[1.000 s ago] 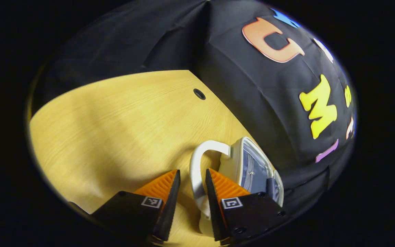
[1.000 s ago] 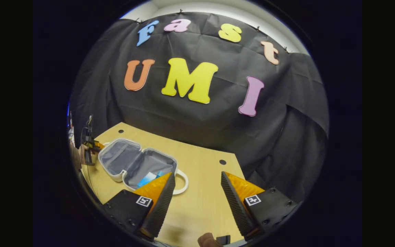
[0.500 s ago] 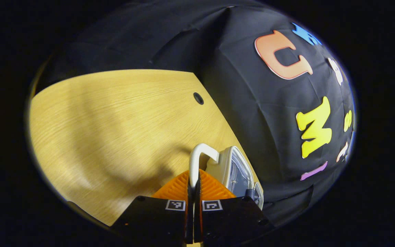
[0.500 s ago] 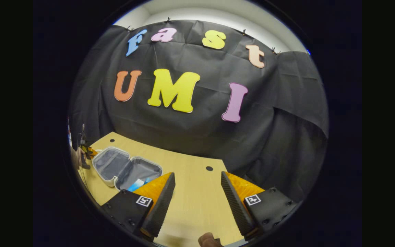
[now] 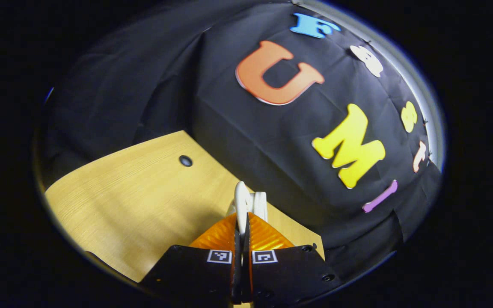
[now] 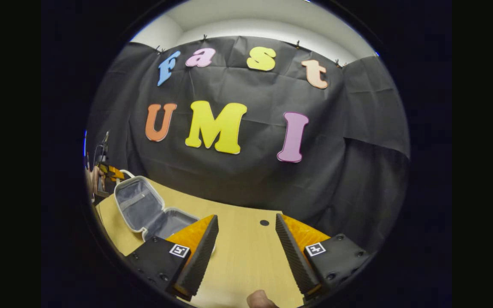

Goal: First open the suitcase, pack the skin care products into it, and then close the suitcase.

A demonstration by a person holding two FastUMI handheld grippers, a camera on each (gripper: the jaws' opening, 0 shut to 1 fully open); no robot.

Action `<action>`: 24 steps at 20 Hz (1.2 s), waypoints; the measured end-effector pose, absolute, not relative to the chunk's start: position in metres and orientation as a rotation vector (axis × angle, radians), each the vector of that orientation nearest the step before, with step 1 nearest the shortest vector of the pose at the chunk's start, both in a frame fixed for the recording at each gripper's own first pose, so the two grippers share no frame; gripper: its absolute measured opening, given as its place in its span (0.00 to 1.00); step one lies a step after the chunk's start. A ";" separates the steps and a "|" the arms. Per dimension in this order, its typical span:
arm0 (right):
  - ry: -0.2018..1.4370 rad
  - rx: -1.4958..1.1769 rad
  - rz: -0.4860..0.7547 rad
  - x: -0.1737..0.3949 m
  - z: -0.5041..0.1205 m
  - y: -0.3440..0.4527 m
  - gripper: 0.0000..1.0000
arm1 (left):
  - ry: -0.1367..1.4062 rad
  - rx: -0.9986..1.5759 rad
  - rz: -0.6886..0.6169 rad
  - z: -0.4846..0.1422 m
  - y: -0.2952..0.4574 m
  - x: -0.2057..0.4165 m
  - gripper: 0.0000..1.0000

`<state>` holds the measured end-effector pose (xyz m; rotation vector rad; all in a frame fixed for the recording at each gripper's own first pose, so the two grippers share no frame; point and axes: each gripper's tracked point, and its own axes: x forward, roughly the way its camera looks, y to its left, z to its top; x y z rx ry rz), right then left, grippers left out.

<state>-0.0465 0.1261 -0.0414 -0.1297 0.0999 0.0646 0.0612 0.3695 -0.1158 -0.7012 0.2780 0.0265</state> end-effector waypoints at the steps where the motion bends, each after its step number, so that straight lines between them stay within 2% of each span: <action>1: 0.091 -0.124 0.074 -0.045 -0.039 0.122 0.78 | 0.263 -0.673 0.007 -0.100 0.352 0.061 0.00; 2: 0.084 -0.119 0.079 -0.043 -0.038 0.117 0.78 | 0.250 -0.651 -0.015 -0.085 0.332 0.062 0.04; 10: 0.081 -0.093 0.137 -0.033 -0.041 0.082 0.80 | 0.267 -0.374 -0.117 -0.047 0.178 0.052 0.04; 18: 0.111 -0.107 0.164 -0.029 -0.053 0.034 0.80 | 0.377 -0.194 -0.133 -0.105 0.062 0.070 0.04; 24: 0.158 -0.113 0.162 -0.023 -0.076 -0.001 0.77 | 0.474 -0.090 -0.133 -0.165 0.004 0.081 0.04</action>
